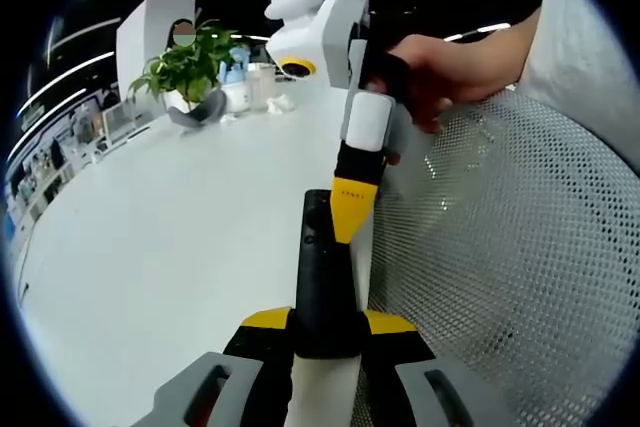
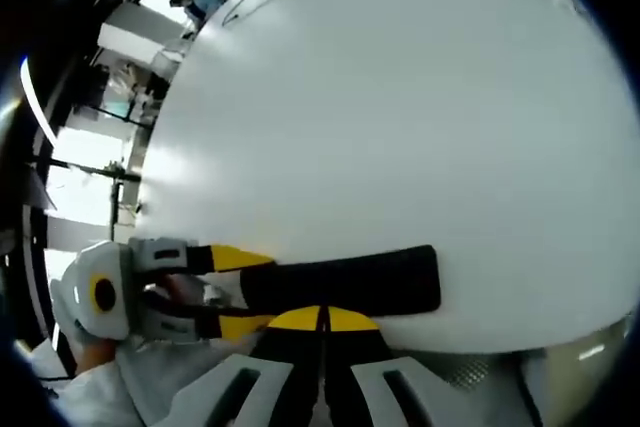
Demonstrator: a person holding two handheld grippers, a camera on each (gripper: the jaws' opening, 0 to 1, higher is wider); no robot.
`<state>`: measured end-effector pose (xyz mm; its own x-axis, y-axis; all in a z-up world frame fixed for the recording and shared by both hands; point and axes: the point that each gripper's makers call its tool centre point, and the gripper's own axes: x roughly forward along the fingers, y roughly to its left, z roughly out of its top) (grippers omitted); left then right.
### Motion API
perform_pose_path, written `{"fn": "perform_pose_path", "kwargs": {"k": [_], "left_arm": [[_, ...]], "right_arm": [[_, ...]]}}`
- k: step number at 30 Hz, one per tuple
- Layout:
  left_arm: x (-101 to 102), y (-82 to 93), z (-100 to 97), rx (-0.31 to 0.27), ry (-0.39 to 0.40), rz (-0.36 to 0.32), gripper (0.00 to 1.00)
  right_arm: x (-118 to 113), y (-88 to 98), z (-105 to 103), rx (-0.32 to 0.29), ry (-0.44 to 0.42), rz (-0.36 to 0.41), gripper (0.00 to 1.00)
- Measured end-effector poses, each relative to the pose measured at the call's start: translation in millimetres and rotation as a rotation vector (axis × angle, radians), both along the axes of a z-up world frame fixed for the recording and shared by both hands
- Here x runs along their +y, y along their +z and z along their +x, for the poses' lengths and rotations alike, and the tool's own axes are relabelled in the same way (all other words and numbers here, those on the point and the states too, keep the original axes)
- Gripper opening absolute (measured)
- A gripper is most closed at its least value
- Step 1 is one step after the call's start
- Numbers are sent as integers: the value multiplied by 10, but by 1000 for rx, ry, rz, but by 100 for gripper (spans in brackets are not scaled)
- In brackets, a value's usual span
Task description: Press the specified remote control buttons in sequence, fully releasing each button before pressing the next.
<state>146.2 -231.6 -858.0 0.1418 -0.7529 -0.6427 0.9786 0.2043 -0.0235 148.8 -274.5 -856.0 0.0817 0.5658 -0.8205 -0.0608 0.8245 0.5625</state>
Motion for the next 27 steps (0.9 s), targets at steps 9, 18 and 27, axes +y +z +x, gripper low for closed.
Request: {"fn": "perform_pose_path", "kwargs": {"k": [9,18,27], "left_arm": [[0,-2,3,-1,-3,2,25],[-3,0,3,-3,-4,5,25],[-5,5,-3,-6,-2,7,25]], "right_arm": [[1,-4,-5,9,-12,15,0],[5,2,-2,6,-12,9,0],[23,32,21,-16,7,19,0]]}}
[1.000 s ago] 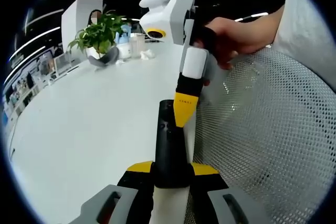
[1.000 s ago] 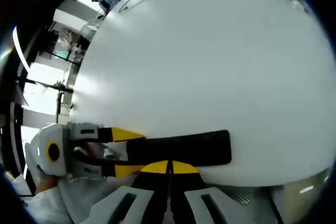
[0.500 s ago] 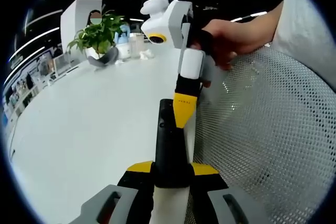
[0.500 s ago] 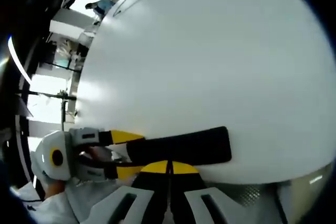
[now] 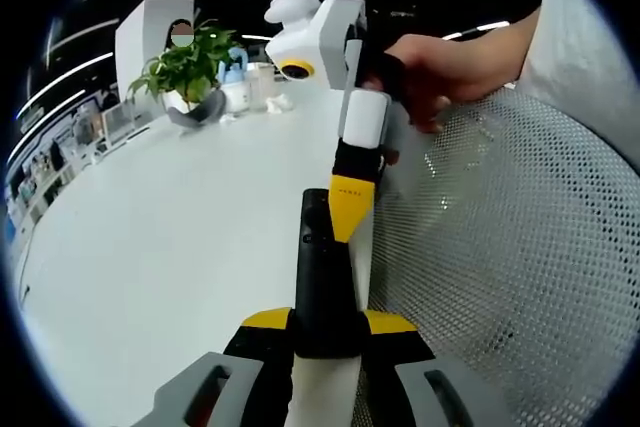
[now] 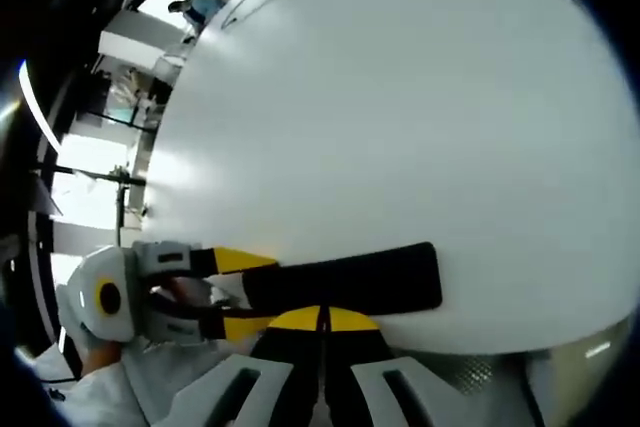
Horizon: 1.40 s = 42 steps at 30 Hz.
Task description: Press the specified remote control buttons in sequence, fully releasing each button before pressing the next.
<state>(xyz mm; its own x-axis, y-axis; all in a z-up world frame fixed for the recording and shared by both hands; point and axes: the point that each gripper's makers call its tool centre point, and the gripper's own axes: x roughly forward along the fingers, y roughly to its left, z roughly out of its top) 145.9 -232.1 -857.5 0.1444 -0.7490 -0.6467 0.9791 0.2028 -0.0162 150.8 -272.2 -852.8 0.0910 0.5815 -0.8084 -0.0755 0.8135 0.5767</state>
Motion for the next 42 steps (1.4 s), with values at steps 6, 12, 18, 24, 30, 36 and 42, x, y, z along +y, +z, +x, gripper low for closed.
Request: {"fn": "perform_pose_path", "kwargs": {"k": [6,12,18,24,30,36,42], "left_arm": [[0,-3,0,1,0,-1,25],[-7,-1,-5,1,-4,-2,25],[-7,-3,-3,3,-4,-3,25],[-6,-3,-3,3,-4,-3,25],[-8,-1,-3,5,-3,-3,25],[-10,7,-2,16,7,-6,25],[-13,9,1,26,14,-10,25]], "right_arm": [[65,69,84,-72,7,36,0],[148,64,74,-85,51,56,0],[165,30,46,-102,113,18,0],[150,28,56,-92,96,33,0],[150,29,60,-86,87,40,0],[151,27,71,-102,88,32,0],[136,20,106,-110,63,25,0]]}}
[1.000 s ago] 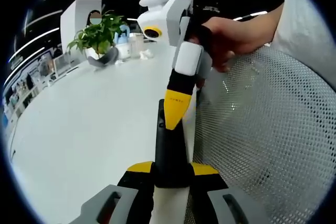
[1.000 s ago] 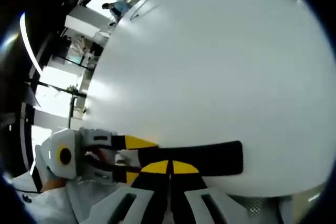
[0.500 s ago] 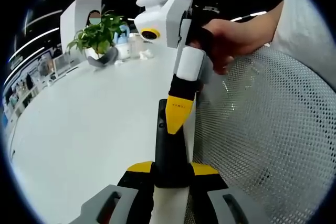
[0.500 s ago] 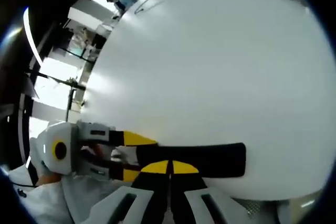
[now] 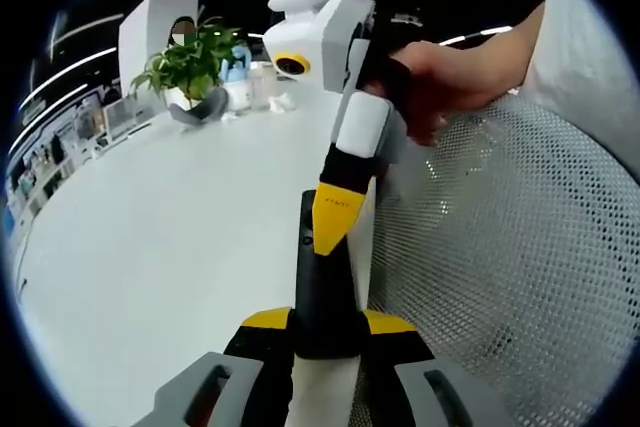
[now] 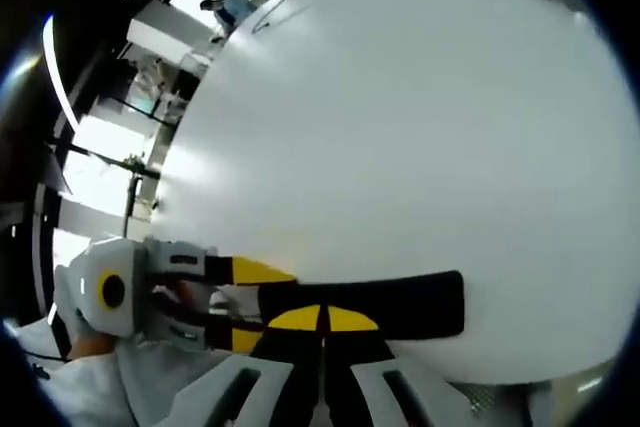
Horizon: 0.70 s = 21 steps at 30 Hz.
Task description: Press the specified remote control buttons in sequence, fully releasing each button before pressing the next.
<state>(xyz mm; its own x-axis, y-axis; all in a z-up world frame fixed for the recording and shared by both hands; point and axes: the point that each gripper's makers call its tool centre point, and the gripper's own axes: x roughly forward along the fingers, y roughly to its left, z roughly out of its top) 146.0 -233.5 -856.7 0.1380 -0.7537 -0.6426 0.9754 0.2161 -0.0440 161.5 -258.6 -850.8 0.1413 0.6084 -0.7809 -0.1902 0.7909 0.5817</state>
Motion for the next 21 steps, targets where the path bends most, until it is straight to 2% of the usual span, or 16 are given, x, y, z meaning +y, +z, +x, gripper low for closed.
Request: {"fn": "perform_pose_path", "kwargs": {"k": [14,17,21], "left_arm": [[-1,-4,5,-3,2,-3,25],[-2,0,3,-3,3,-5,25],[1,-4,4,-3,3,-6,25]], "right_arm": [[-5,13,4,-12,14,-16,0],[-47,27,50,-64,25,-55,0],[23,40,10,-35,37,-11,0]]}}
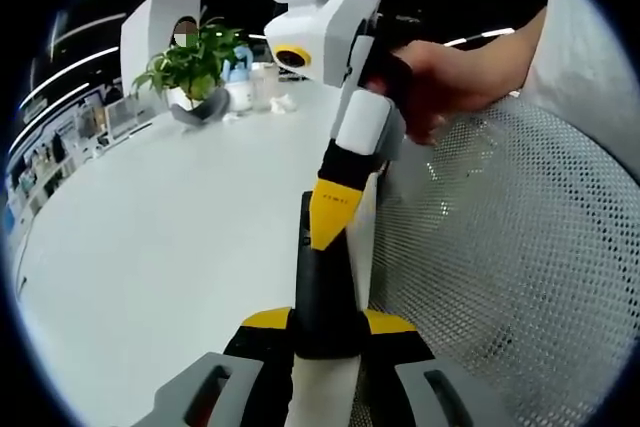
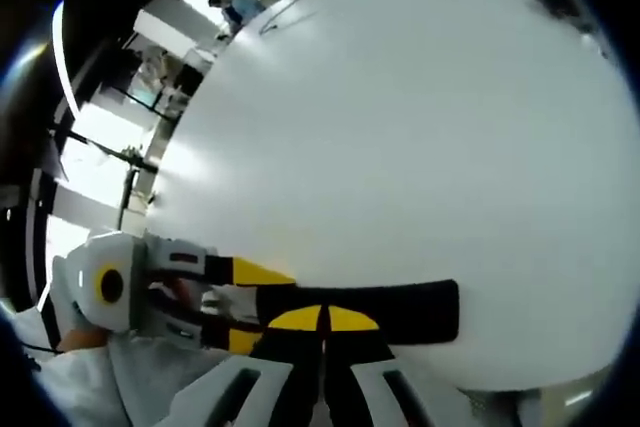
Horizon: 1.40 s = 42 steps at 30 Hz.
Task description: Press the specified remote control buttons in sequence, fully releasing each button before pressing the next.
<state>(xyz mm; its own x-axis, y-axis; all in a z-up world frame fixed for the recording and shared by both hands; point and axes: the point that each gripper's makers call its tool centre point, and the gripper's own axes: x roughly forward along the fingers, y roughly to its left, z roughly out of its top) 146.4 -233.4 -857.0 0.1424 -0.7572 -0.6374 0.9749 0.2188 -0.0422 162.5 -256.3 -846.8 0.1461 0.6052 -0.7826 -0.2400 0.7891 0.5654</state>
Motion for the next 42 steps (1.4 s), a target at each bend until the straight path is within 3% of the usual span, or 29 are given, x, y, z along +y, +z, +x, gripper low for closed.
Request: {"fn": "perform_pose_path", "kwargs": {"k": [17,35,42], "left_arm": [[0,2,2,2,0,-1,25],[-4,5,4,15,5,9,25],[-3,-1,5,7,3,6,25]], "right_arm": [[96,-32,-73,-15,93,-14,0],[96,-40,-34,-65,87,-36,0],[93,-29,-41,-37,56,-12,0]]}}
